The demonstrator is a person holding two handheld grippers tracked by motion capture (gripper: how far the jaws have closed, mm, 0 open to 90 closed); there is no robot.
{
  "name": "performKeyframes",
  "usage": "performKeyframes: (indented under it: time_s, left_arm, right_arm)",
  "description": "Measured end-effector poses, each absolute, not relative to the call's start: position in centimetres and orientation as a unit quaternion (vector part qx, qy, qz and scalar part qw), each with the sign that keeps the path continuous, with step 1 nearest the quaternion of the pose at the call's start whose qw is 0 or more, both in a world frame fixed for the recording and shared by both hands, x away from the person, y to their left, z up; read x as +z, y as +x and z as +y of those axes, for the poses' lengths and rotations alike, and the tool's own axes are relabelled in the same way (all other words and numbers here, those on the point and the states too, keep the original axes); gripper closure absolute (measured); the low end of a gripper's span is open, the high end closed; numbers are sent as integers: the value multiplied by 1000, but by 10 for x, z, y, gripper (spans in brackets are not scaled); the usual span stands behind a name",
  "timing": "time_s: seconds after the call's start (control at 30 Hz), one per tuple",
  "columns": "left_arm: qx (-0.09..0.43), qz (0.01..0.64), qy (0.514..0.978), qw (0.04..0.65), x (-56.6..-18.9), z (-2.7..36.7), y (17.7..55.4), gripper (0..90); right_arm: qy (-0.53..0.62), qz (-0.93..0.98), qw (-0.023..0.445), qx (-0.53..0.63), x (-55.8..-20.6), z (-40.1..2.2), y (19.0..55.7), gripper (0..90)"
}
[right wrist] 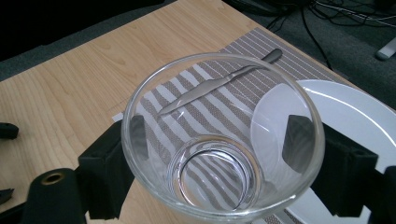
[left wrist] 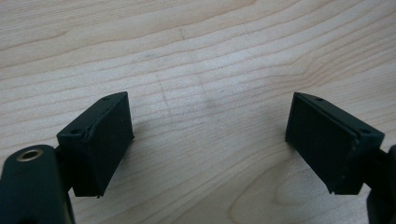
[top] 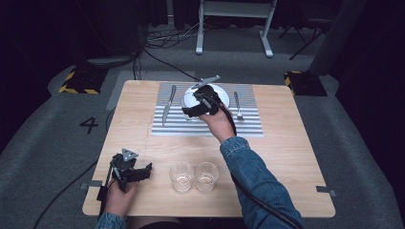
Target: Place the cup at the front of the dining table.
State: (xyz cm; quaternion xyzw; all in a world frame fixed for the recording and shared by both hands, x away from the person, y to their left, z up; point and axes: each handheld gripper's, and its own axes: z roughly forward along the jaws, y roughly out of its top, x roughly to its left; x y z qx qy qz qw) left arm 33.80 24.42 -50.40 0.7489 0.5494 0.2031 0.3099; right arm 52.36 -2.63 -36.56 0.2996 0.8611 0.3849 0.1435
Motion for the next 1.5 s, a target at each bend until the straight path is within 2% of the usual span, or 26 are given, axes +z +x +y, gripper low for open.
performKeyframes:
  time_s: [0.5, 0.9, 1.5]
  left_arm:
    - [203, 550, 748, 311, -504, 244, 338, 151]
    - [202, 549, 749, 310, -504, 244, 338, 151]
    - [202, 549, 749, 310, -504, 244, 338, 151]
  right_arm:
    - [293, 871, 133, 371, -399, 0, 551, 191]
    - [287, 880, 114, 361, -426, 17, 558, 190]
    - [270, 894, 99, 343, -441, 21, 560, 188]
